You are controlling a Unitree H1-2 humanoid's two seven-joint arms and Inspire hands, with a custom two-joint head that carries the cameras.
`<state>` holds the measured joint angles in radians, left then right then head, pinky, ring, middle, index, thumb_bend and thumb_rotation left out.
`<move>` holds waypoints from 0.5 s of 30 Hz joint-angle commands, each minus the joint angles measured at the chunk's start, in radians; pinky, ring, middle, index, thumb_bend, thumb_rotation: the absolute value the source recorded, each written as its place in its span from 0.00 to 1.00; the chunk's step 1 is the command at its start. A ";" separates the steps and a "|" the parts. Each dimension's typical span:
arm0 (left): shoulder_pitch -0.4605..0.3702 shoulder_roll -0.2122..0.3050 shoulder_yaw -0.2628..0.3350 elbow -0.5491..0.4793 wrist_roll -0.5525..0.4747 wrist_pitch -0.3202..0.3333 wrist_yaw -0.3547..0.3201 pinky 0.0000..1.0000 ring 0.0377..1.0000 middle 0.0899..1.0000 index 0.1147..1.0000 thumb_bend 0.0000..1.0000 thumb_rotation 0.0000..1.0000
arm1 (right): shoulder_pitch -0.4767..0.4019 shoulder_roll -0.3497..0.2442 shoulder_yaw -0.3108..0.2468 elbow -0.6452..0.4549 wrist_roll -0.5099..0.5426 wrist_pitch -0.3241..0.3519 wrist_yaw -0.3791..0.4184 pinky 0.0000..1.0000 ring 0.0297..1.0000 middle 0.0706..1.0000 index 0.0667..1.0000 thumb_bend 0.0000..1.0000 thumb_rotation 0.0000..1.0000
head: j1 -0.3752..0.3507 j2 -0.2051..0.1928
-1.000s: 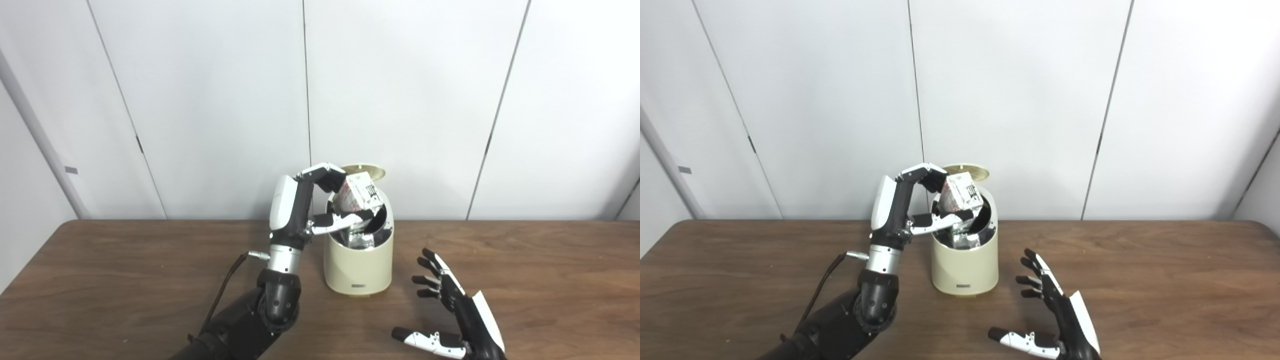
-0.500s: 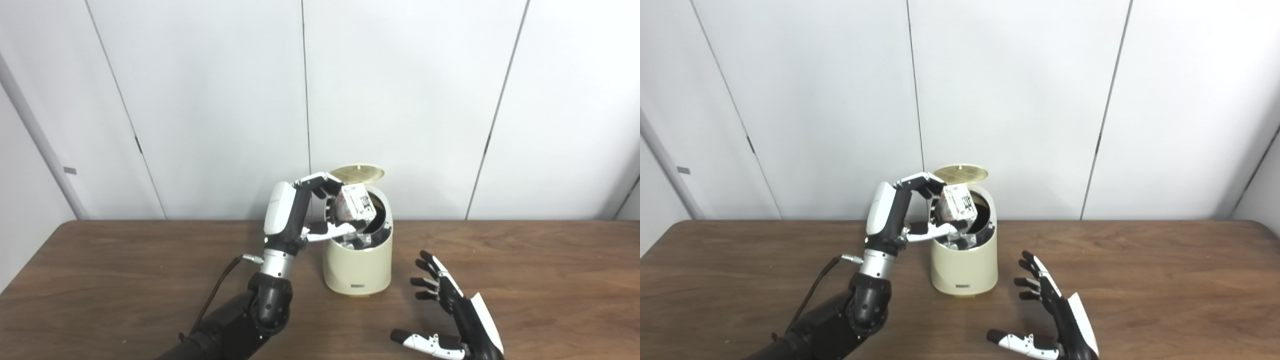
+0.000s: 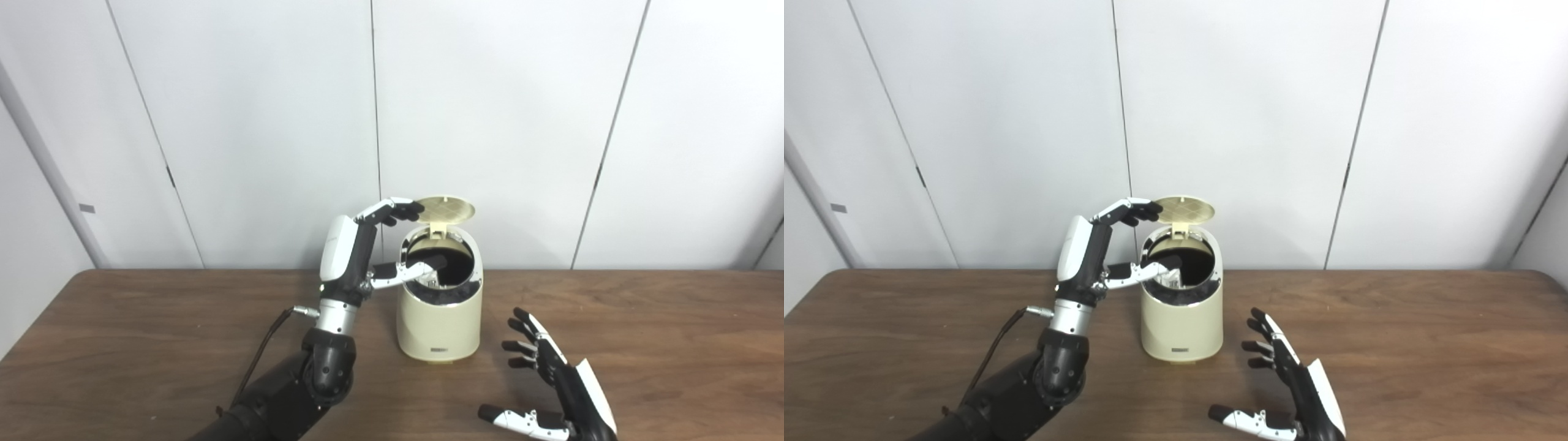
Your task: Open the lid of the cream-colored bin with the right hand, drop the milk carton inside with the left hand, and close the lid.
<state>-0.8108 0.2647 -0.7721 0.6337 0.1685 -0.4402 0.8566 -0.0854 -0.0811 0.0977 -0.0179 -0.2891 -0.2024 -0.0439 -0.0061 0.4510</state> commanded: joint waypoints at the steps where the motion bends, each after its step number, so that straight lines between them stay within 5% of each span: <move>1: -0.049 0.011 0.018 -0.043 0.014 -0.030 0.014 0.60 0.71 0.77 0.76 0.86 0.37 | -0.012 -0.004 0.000 -0.008 -0.003 -0.021 -0.003 0.69 0.78 0.89 0.92 0.72 0.29 | -0.001 0.000; 6: -0.040 0.016 0.027 -0.068 0.025 -0.030 0.050 0.57 0.67 0.73 0.73 0.84 0.36 | -0.009 -0.006 -0.001 -0.010 -0.004 -0.022 -0.003 0.69 0.78 0.89 0.91 0.72 0.29 | 0.007 0.000; 10: -0.018 0.028 0.056 -0.125 0.000 -0.030 0.033 0.46 0.55 0.63 0.64 0.72 0.25 | -0.008 -0.010 -0.001 -0.009 0.000 -0.025 0.000 0.69 0.78 0.89 0.91 0.72 0.29 | 0.012 0.000; 14: 0.047 0.041 0.163 -0.229 -0.095 -0.030 -0.135 0.40 0.45 0.52 0.54 0.64 0.15 | -0.010 -0.015 -0.003 -0.004 0.004 -0.037 0.002 0.68 0.77 0.89 0.91 0.71 0.27 | 0.021 0.001; 15: 0.068 0.046 0.196 -0.255 -0.116 -0.030 -0.190 0.38 0.43 0.49 0.47 0.56 0.10 | -0.010 -0.016 -0.003 -0.003 0.007 -0.036 0.004 0.69 0.78 0.89 0.91 0.71 0.27 | 0.020 0.002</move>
<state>-0.7322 0.2841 -0.6137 0.4174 0.0799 -0.4472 0.7314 -0.0867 -0.0840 0.0982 -0.0165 -0.2877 -0.2044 -0.0382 0.0138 0.4510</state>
